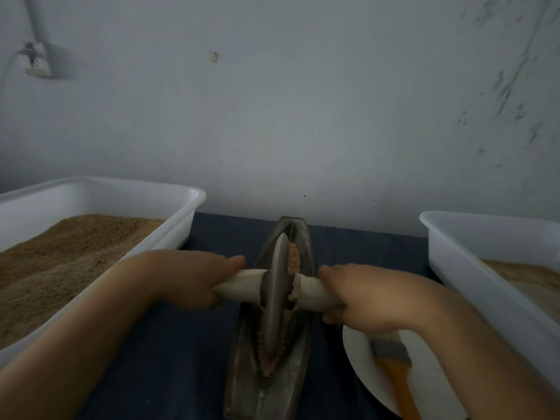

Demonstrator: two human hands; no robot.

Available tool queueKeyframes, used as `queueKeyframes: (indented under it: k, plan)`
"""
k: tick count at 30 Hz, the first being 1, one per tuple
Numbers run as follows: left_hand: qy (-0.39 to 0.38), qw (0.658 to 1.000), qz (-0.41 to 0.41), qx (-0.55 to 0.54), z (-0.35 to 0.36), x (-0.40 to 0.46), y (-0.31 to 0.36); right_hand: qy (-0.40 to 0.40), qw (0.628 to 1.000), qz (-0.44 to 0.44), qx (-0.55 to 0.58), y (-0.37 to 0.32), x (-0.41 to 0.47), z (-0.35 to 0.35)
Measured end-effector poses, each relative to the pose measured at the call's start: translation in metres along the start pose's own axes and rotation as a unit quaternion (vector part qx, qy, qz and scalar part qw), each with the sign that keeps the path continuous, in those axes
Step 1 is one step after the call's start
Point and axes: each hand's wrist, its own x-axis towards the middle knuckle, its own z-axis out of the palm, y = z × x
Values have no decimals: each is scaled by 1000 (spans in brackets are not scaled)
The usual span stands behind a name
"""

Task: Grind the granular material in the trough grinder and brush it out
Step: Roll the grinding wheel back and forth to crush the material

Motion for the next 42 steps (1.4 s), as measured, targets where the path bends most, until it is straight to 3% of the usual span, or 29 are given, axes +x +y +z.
queueKeyframes:
  k: [4,7,12,15,20,25,28,32,36,39,42]
  plan:
    - [36,999,-18,3,6,13,-3,50,998,29,-8,5,14,6]
    - [113,991,-47,54,13,31,-6,117,992,45,-29,15,29,15]
    - [341,926,-83,143,32,66,-10,256,960,72,-93,30,53,33]
    - [382,908,-84,149,34,72,-9,276,955,75,-82,33,58,35]
    - [326,933,-64,135,31,59,-9,210,972,61,-91,29,46,33]
    - [115,992,-27,51,11,24,-3,69,997,32,-14,9,18,10]
    - [13,1000,3,3,1,5,-1,-7,1000,8,1,3,3,1]
    - [-11,1000,9,-14,-2,0,-1,-22,1000,0,7,4,0,-3]
    - [97,994,-29,45,12,22,-4,63,998,25,-14,11,17,9]
    - [251,959,-59,120,27,45,-8,168,983,45,-53,21,35,23]
    - [351,922,-82,145,37,65,-10,246,964,62,-84,30,49,34]
